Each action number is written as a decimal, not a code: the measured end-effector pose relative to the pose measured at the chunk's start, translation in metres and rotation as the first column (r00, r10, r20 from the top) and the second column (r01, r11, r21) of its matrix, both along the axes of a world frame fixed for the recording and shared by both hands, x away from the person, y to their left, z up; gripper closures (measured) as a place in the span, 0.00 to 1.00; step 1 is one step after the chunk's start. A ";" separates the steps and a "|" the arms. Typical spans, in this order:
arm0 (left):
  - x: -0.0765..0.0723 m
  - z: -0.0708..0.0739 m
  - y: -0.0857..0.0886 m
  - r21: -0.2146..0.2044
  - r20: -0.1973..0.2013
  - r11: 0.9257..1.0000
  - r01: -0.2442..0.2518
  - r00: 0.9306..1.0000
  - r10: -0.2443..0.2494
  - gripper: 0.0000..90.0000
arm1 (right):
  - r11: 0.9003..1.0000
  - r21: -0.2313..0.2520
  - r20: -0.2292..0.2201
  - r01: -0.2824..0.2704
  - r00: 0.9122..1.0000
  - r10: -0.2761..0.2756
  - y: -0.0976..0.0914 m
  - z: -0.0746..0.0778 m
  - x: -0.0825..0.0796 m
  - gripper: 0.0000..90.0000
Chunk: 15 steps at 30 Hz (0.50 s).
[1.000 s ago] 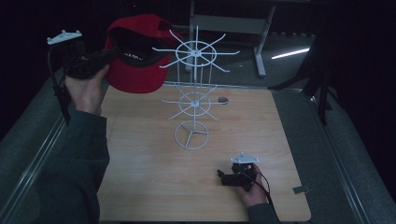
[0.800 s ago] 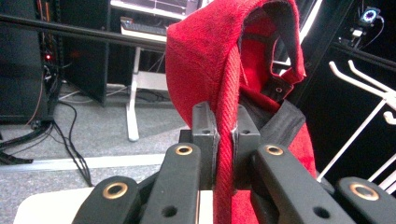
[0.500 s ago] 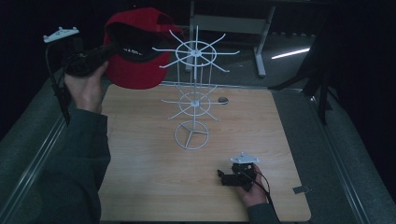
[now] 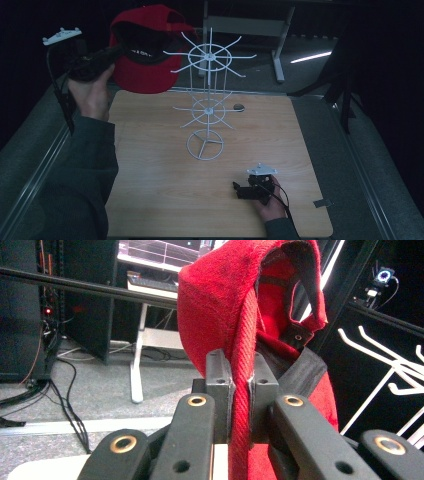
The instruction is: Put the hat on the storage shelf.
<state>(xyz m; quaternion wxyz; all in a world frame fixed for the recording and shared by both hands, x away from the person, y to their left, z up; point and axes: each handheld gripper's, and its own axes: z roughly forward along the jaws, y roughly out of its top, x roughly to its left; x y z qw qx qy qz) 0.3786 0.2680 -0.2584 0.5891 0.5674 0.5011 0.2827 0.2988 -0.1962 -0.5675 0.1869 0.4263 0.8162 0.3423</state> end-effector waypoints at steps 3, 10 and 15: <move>-0.001 0.000 0.000 -0.004 0.004 1.000 0.002 1.000 -0.002 0.94 | 1.000 0.000 0.000 0.000 1.000 0.000 0.000 0.000 0.000 0.13; -0.001 0.001 0.001 -0.024 0.013 1.000 0.013 1.000 -0.013 0.94 | 1.000 0.000 -0.001 0.001 1.000 -0.001 0.000 0.000 0.000 0.13; -0.002 0.001 0.002 -0.029 0.015 0.999 0.012 1.000 -0.012 0.94 | 1.000 -0.001 0.000 0.000 1.000 0.000 0.000 0.000 0.000 0.13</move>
